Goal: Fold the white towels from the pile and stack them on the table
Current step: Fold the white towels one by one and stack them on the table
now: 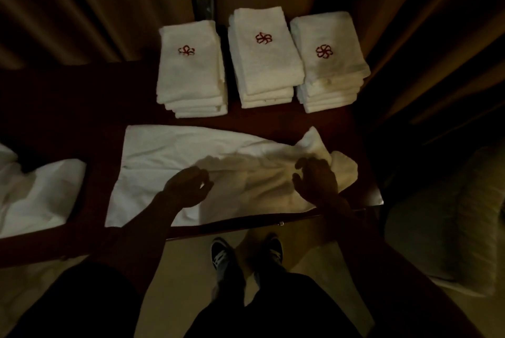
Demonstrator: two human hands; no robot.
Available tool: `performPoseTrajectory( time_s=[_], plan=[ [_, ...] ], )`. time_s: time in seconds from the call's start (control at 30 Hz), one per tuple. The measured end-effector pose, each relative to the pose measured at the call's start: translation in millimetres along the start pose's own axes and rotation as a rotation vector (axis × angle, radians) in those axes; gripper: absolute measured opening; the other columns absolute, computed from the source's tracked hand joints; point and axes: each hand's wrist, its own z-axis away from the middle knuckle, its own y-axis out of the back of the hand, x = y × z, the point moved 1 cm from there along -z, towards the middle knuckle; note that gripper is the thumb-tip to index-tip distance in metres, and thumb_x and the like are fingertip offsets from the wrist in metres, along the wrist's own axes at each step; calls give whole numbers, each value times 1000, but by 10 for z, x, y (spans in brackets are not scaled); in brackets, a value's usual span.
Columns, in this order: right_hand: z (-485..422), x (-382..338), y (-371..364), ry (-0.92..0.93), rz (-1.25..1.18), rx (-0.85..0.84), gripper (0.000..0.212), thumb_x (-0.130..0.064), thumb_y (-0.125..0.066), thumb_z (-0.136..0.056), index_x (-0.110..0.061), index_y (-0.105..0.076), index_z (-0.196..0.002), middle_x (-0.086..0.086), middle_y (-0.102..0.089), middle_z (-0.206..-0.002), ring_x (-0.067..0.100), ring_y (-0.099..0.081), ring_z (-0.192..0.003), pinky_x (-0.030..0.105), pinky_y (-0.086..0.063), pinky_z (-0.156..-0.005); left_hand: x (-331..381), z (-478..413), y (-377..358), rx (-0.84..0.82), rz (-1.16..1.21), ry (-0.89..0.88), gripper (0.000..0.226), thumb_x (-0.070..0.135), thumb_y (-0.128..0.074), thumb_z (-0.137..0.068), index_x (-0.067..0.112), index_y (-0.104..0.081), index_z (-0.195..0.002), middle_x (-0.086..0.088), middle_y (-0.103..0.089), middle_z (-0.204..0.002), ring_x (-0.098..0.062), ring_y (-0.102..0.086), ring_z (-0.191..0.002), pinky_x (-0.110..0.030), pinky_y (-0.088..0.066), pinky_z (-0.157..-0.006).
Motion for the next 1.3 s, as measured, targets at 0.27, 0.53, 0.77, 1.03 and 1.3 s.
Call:
performPoseTrajectory(
  time_s=[0.27,0.53,0.77,1.03,1.3],
  plan=[
    [133,281,-90,-237,265,-418,92,-58,-58,-91,-39,4,-157,2,20,-166,33,23,-150,74,-11,-111,251,-60,-91,-271,-118,374,98,59,-75,-73,40,-14,-148,0,-10,-152,-42,-19,-140,-61,-41,-99],
    [342,312,-214,-510,119,-292,104,-63,-70,-80,-36,-5,-157,11,-11,-161,43,-16,-144,61,-33,-106,98,-114,-81,-311,-116,410,128,62,-85,-57,32,-6,-154,-8,-13,-153,-40,-34,-138,-66,-39,-101],
    [290,503,-112,-505,-5,-384,109,-71,-71,-73,-41,-7,-155,11,-13,-161,43,-11,-147,66,-30,-109,196,-58,-19,-329,-206,469,118,74,-74,-63,27,-13,-152,-7,-16,-154,-43,-37,-134,-55,-42,-103],
    [173,490,21,-281,157,-191,69,-43,-66,-88,-27,-36,-148,7,-32,-153,34,-25,-141,56,-36,-105,556,-203,36,-46,-294,278,47,37,-65,-84,8,-56,-120,-15,-53,-120,-34,-51,-112,-43,-50,-82],
    [403,851,-87,-486,136,-489,80,-53,-56,-93,-37,-9,-156,0,-8,-163,41,-8,-149,67,-25,-110,660,-219,-180,-219,-166,169,89,40,-73,-80,26,-21,-151,-1,-18,-159,-28,-26,-142,-50,-45,-101]
  ],
)
